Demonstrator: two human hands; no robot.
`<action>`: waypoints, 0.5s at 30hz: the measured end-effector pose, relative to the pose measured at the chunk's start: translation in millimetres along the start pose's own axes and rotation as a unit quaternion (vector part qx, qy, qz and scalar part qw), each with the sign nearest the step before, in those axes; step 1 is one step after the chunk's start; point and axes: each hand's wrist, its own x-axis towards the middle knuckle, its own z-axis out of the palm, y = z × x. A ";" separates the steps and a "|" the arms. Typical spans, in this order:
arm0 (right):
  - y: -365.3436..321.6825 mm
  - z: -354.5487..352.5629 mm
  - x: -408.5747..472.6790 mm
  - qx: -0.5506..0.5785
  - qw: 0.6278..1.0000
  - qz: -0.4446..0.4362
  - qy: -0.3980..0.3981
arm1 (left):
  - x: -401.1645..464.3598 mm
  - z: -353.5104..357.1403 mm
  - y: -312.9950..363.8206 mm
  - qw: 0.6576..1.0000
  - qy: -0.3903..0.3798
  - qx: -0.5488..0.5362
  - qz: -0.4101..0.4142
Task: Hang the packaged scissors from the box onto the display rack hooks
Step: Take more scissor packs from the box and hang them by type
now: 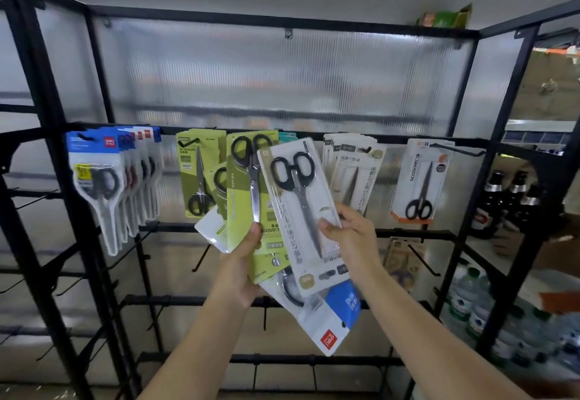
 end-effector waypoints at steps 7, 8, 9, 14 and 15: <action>-10.0 -35.3 18.4 -0.260 0.953 0.106 -0.117 | 3.2 -18.1 17.3 0.999 0.043 0.022 0.009; -10.8 -35.4 20.1 -0.294 0.942 0.107 -0.120 | 2.8 -19.4 16.5 0.998 0.053 0.032 0.004; -11.8 -34.3 21.5 -0.323 0.933 0.101 -0.121 | 1.9 -19.8 14.8 0.997 0.063 0.035 0.002; -17.7 -20.2 19.8 -0.500 0.865 0.001 -0.024 | 2.1 -14.4 9.5 0.991 0.123 -0.026 0.046; -17.3 -19.0 17.2 -0.494 0.869 0.016 0.016 | 2.9 -14.2 9.8 0.988 0.136 -0.042 0.052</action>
